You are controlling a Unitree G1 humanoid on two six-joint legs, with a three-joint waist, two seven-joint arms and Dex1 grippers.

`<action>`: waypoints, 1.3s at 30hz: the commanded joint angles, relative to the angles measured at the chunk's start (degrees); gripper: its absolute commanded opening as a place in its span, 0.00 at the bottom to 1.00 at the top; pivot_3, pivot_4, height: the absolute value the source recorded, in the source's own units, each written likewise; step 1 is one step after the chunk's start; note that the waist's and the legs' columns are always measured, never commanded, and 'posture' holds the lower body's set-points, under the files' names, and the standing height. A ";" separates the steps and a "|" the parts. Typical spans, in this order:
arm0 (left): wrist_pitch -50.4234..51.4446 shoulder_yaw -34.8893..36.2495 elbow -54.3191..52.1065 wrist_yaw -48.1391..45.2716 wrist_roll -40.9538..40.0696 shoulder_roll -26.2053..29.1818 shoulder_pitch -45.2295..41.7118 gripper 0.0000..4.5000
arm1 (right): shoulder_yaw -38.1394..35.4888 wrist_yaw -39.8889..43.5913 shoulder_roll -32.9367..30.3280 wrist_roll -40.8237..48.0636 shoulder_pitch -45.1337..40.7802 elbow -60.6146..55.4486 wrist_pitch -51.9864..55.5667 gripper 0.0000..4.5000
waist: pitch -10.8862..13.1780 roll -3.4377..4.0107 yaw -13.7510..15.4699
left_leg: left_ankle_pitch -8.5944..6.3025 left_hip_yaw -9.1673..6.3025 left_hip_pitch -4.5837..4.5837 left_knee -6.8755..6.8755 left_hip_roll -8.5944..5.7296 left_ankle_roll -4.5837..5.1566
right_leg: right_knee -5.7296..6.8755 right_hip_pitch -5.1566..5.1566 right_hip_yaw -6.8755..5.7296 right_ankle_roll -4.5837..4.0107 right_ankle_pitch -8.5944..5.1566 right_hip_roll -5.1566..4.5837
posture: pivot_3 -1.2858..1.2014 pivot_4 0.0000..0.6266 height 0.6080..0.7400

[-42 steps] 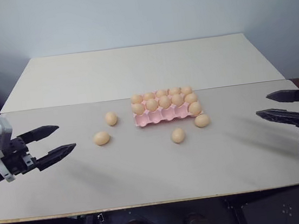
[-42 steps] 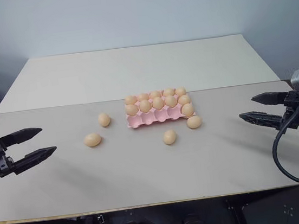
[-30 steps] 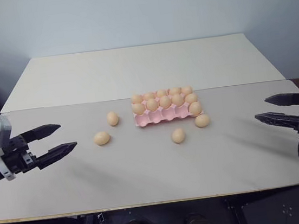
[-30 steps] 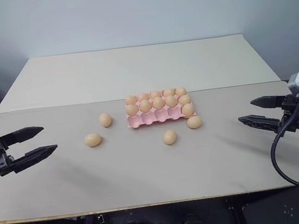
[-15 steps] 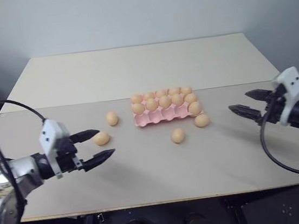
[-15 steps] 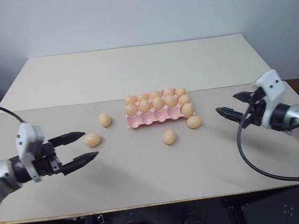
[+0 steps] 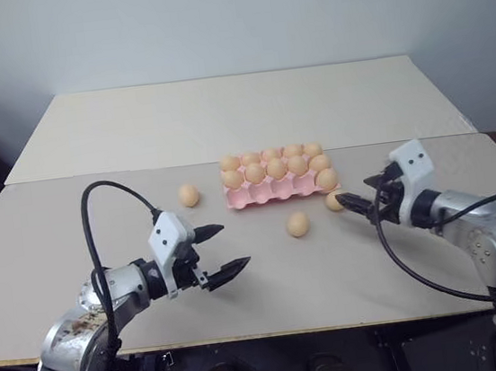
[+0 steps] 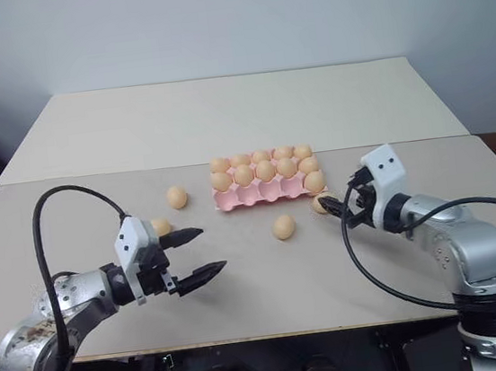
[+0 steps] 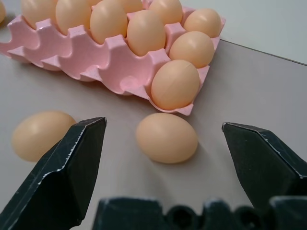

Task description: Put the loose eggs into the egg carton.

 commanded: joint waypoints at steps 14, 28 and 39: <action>0.30 -0.96 -2.60 2.02 0.36 -0.60 -0.82 1.00 | 4.01 -4.19 4.91 -7.45 -5.14 6.84 -1.27 1.00 | 0.00 0.00 -0.04 | 0.00 0.00 -0.01 0.00 0.00 0.00 | 0.00 -0.01 -0.02 0.00 0.00 0.00 | 0.52 0.24 1.00; 0.29 -0.42 -2.18 1.89 0.36 0.04 -1.14 1.00 | 4.96 -4.98 7.70 -10.71 -5.95 9.67 -1.12 1.00 | 0.00 0.00 -0.06 | 0.00 0.00 -0.02 0.00 0.00 0.00 | -0.01 -0.02 -0.02 0.00 0.00 0.00 | 0.52 0.24 1.00; 0.35 -0.13 -2.05 2.02 0.40 0.23 -1.47 1.00 | 5.48 -4.79 9.61 -12.64 -6.79 12.34 -2.97 0.74 | 0.00 0.00 -0.22 | 0.00 0.00 -0.02 -0.01 0.00 0.00 | -0.01 -0.02 -0.02 0.00 0.00 0.00 | 0.52 0.24 1.00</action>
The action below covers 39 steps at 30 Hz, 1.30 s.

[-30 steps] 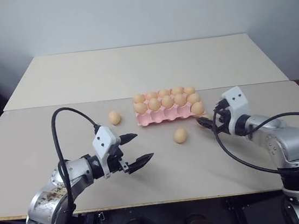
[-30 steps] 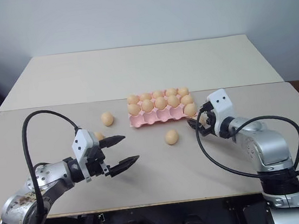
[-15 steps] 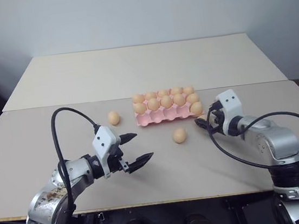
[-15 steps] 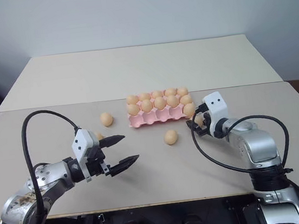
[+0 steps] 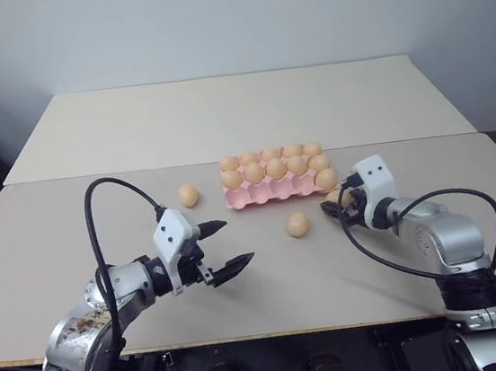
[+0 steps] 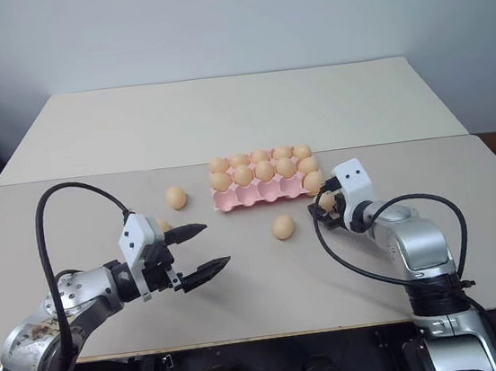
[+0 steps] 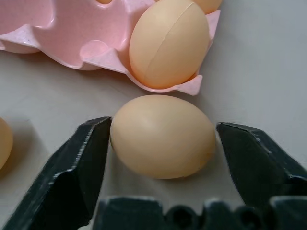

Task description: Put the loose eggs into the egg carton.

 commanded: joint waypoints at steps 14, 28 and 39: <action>-0.24 2.95 -1.82 0.46 -0.43 0.97 0.62 1.00 | -0.88 6.46 -3.74 4.20 -2.20 -13.32 2.41 0.61 | 0.00 0.00 -0.11 | 0.00 -0.01 -0.05 -0.02 0.01 0.00 | -0.01 -0.06 -0.01 0.00 0.00 0.01 | 0.52 0.24 1.00; -0.42 2.53 -2.77 2.34 0.19 -0.13 1.16 1.00 | 5.71 5.34 1.70 -0.70 -11.33 -0.87 -3.27 0.61 | 0.00 0.00 -0.56 | 0.00 -0.02 -0.15 -0.01 0.00 -0.01 | 0.00 -0.12 -0.06 0.00 0.00 -0.02 | 0.52 0.24 1.00; -0.25 3.03 -4.28 3.08 0.03 -0.11 2.84 1.00 | 6.63 5.16 2.36 -4.33 -12.46 3.06 -8.95 0.61 | 0.00 0.00 -0.71 | 0.01 -0.02 -0.12 -0.01 0.02 -0.02 | 0.02 -0.13 -0.04 0.00 0.00 0.00 | 0.52 0.24 1.00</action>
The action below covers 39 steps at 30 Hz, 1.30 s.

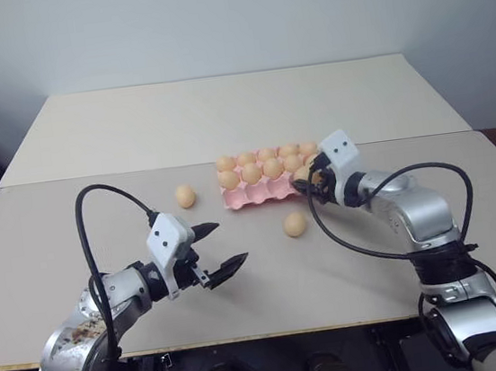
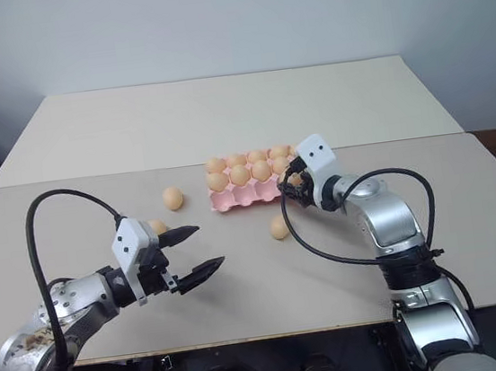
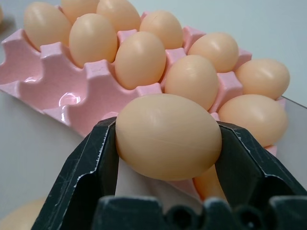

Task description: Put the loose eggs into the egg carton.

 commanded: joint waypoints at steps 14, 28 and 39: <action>-0.01 1.34 -2.35 0.75 -0.71 0.27 -0.46 1.00 | -0.98 -0.81 0.89 -2.24 -2.53 -0.64 -3.29 0.99 | 0.00 0.00 0.00 | 0.00 0.00 -0.01 0.00 0.00 -0.01 | 0.00 0.00 0.00 0.00 0.00 0.00 | 0.52 0.24 1.00; 0.55 8.76 -0.41 -3.39 -5.26 4.33 -0.76 1.00 | -14.84 17.45 -15.86 14.20 5.42 -17.06 5.99 0.99 | 0.01 -0.01 1.35 | -0.03 -0.03 -0.10 0.00 -0.01 0.04 | -0.15 0.03 -0.10 0.00 0.00 -0.04 | 0.52 0.24 1.00; 1.05 28.29 9.75 -21.30 -13.75 17.88 5.20 1.00 | -36.86 45.75 -39.32 22.83 23.49 -4.58 -2.94 0.99 | 0.06 0.02 0.08 | -0.05 0.05 0.35 -0.07 0.00 0.08 | -0.12 0.29 0.02 -0.02 -0.02 0.01 | 0.52 0.24 1.00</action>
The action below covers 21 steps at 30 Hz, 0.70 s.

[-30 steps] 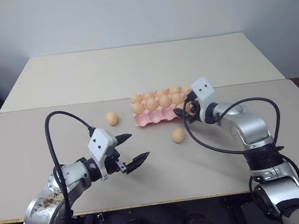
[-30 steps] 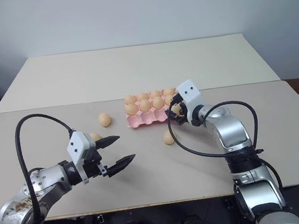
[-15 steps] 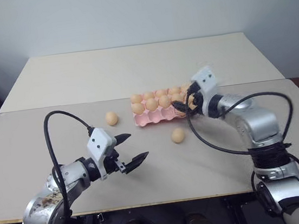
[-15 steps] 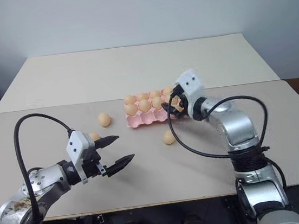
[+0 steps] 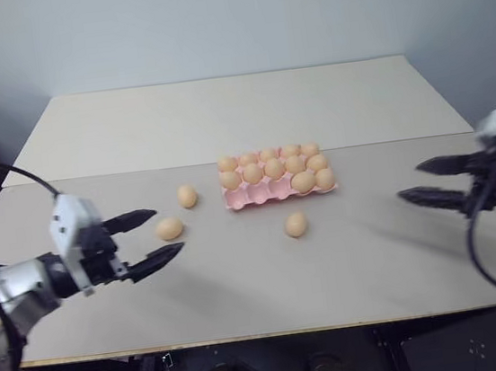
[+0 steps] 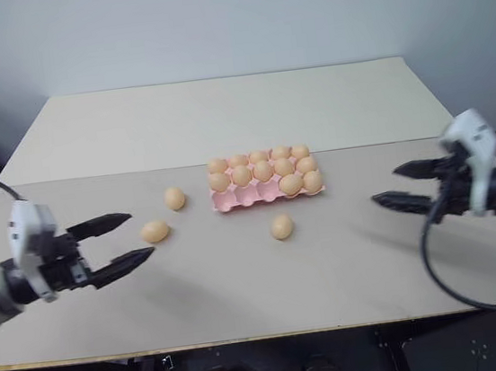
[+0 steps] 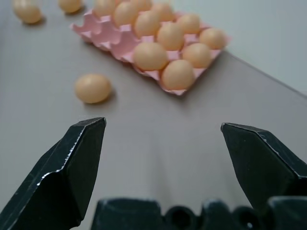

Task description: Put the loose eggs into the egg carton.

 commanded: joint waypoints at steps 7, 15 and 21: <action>-0.02 1.25 1.06 -2.53 -1.74 0.99 -0.85 1.00 | -8.46 11.54 -6.89 0.41 2.65 9.92 -10.03 0.99 | 0.01 0.01 -0.13 | 0.00 0.02 -0.11 0.00 0.00 0.00 | -0.04 -0.06 0.02 0.01 0.00 -0.01 | 0.52 0.24 1.00; 0.42 2.27 0.83 -1.38 -2.00 0.85 -0.18 1.00 | -7.04 10.80 -6.85 1.21 2.22 10.41 -10.90 0.99 | 0.01 0.02 -0.17 | 0.00 0.03 -0.08 0.01 0.01 -0.01 | 0.01 -0.06 0.04 0.01 0.00 -0.01 | 0.52 0.24 1.00; 0.55 2.61 0.37 -0.33 -1.92 0.43 0.58 1.00 | -2.77 6.85 -2.77 2.10 0.41 5.60 -10.15 0.99 | 0.01 0.02 -0.18 | 0.00 0.02 -0.08 0.01 0.01 -0.01 | 0.02 -0.06 0.04 0.01 0.00 0.00 | 0.52 0.24 1.00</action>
